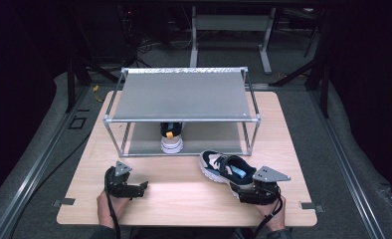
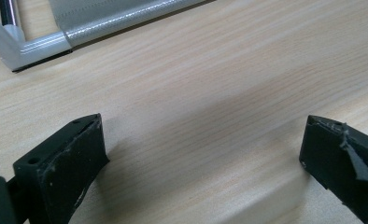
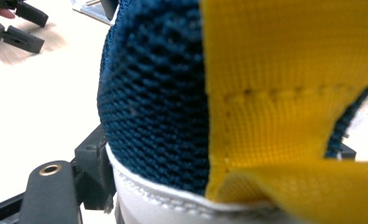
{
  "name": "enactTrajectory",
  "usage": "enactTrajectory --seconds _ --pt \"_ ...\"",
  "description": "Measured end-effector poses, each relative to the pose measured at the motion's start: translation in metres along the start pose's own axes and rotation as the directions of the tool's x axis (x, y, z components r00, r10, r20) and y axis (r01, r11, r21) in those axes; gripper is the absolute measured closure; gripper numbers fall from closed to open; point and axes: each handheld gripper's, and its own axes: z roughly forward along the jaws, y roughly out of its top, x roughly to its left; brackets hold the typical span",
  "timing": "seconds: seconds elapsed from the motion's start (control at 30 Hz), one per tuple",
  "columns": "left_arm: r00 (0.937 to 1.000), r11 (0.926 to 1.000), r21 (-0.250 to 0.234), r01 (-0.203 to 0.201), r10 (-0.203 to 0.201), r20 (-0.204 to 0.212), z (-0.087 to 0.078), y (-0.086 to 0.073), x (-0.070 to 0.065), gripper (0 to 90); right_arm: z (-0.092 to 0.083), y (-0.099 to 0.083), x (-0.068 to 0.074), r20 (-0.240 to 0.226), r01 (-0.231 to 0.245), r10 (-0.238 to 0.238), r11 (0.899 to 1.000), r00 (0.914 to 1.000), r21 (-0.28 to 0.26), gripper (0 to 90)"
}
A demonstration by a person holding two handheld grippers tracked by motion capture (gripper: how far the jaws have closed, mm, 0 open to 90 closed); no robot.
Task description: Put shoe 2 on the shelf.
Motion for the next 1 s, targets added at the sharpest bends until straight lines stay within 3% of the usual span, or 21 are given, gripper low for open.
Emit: enactTrajectory --seconds 0.5,1.0 --pt "1.0 1.0 0.0 0.0 0.0 0.0 0.0 0.0 0.0 0.3 0.002 0.022 0.006 0.05 -0.001 0.004 0.998 0.9987 -0.061 21.8" --pt "1.0 1.0 0.001 0.0 0.0 -0.003 0.0 0.0 0.0 0.3 0.018 0.04 0.008 0.104 0.007 -0.001 0.999 0.9946 -0.053 21.8"
